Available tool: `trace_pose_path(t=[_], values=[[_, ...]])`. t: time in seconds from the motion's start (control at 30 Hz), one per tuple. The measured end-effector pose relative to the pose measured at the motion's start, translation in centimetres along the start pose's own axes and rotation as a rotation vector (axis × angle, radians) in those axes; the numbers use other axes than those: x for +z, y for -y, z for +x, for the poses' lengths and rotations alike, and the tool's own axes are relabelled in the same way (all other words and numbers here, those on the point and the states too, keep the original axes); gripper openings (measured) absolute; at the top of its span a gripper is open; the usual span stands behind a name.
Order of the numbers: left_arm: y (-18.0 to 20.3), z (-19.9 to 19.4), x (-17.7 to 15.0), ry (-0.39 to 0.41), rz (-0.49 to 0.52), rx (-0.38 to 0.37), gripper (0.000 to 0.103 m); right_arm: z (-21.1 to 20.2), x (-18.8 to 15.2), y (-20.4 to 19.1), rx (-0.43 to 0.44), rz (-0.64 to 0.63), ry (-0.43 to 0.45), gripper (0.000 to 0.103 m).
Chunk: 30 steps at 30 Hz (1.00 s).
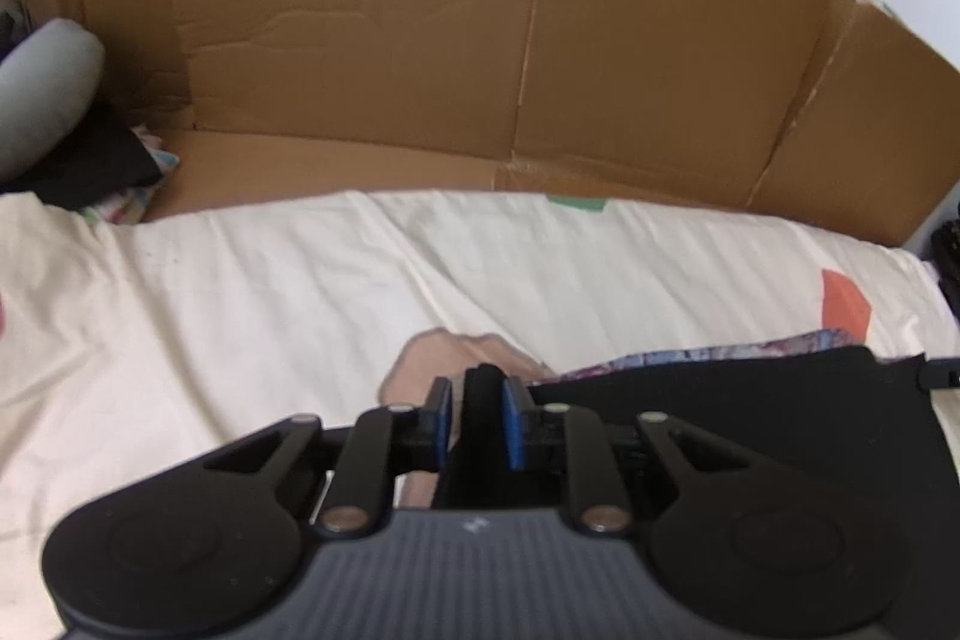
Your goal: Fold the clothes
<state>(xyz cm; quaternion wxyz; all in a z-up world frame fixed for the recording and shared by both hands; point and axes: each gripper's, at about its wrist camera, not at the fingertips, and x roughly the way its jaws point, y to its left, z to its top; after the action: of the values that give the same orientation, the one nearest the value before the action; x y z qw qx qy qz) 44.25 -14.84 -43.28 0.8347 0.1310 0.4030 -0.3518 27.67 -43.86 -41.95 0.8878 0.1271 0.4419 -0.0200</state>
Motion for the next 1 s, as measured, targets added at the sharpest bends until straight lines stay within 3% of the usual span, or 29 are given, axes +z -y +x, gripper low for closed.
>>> trace_pose_path(t=[0.23,0.43,0.57,0.8,1.0], values=[[2.3,-3.1,-0.6,0.032,0.023,-0.052,0.021,-2.9,0.8,-2.5,0.080,-0.084,0.085,0.021],[4.5,-4.6,-1.5,0.052,0.025,-0.092,0.029,-3.2,0.3,-6.6,0.158,-0.189,0.100,0.021],[5.6,-5.5,-2.3,0.065,0.039,-0.119,0.029,-2.6,-0.6,-9.2,0.183,-0.249,0.083,0.021],[6.9,-5.8,-4.3,0.070,0.062,-0.161,0.036,-1.6,-2.5,-12.1,0.178,-0.338,0.063,0.021],[7.3,-3.7,-5.1,0.053,0.096,-0.141,0.035,0.2,-2.8,-13.1,0.125,-0.379,0.069,0.022]])
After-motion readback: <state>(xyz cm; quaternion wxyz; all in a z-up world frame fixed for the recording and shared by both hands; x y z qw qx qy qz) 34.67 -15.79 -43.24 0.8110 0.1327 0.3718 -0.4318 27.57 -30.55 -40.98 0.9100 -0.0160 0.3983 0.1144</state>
